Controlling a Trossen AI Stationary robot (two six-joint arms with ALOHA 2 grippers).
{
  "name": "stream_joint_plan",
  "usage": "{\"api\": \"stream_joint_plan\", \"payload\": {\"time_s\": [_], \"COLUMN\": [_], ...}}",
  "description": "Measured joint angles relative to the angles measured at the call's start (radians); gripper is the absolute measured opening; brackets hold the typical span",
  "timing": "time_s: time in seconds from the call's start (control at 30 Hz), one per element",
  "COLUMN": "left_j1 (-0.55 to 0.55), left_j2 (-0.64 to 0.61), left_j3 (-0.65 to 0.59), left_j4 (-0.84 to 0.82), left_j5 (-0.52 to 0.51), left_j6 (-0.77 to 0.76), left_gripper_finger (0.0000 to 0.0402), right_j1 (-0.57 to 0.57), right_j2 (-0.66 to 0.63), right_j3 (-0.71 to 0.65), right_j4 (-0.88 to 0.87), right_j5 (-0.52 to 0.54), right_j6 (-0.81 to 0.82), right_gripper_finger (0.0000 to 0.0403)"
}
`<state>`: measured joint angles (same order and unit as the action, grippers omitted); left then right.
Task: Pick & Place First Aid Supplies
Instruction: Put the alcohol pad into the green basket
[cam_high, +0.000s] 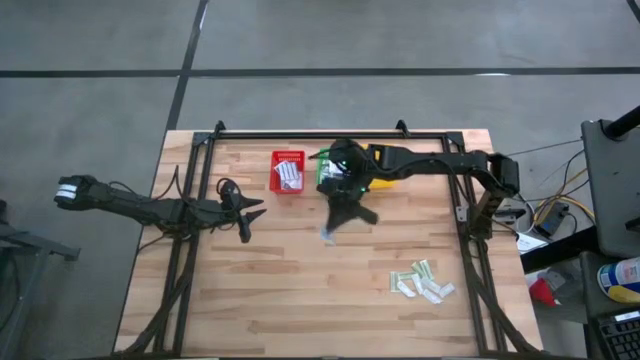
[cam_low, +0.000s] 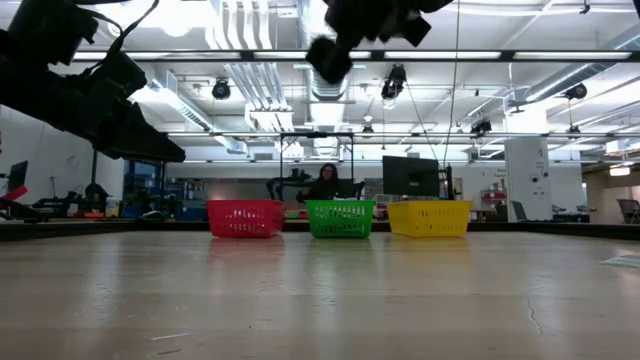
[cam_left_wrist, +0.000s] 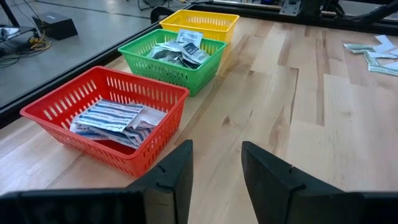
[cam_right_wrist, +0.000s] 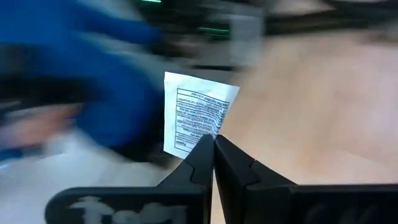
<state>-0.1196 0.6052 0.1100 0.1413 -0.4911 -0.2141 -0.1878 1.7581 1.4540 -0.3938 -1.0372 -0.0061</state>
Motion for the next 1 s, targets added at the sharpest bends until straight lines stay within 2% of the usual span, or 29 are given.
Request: {"api": "stream_joint_plan", "payload": {"time_s": [0.2,0.27,0.3,0.6,1.0], "left_j1": [0.000,0.000,0.000,0.000,0.000], "left_j2": [0.000,0.000,0.000,0.000,0.000], "left_j3": [0.000,0.000,0.000,0.000,0.000], "left_j4": [0.000,0.000,0.000,0.000,-0.001], "left_j5": [0.000,0.000,0.000,0.000,0.000], "left_j6": [0.007,0.008,0.008,0.019,0.029], "left_gripper_finger": [0.0133,0.0133,0.0133,0.0133,0.0133], "right_j1": [-0.047,-0.071,-0.085,-0.227,-0.265], "right_j2": [-0.002,-0.002,-0.001,0.002,0.146], "right_j3": [0.027,0.038,0.045,0.060,0.058], "right_j4": [-0.162,-0.196,-0.207,-0.206,-0.209], "right_j5": [0.771,0.944,0.991,1.014,1.018], "right_j6": [-0.119,-0.179,-0.205,-0.241,-0.305], "right_gripper_finger": [0.0008,0.0008,0.0008,0.0008,0.0008]}}
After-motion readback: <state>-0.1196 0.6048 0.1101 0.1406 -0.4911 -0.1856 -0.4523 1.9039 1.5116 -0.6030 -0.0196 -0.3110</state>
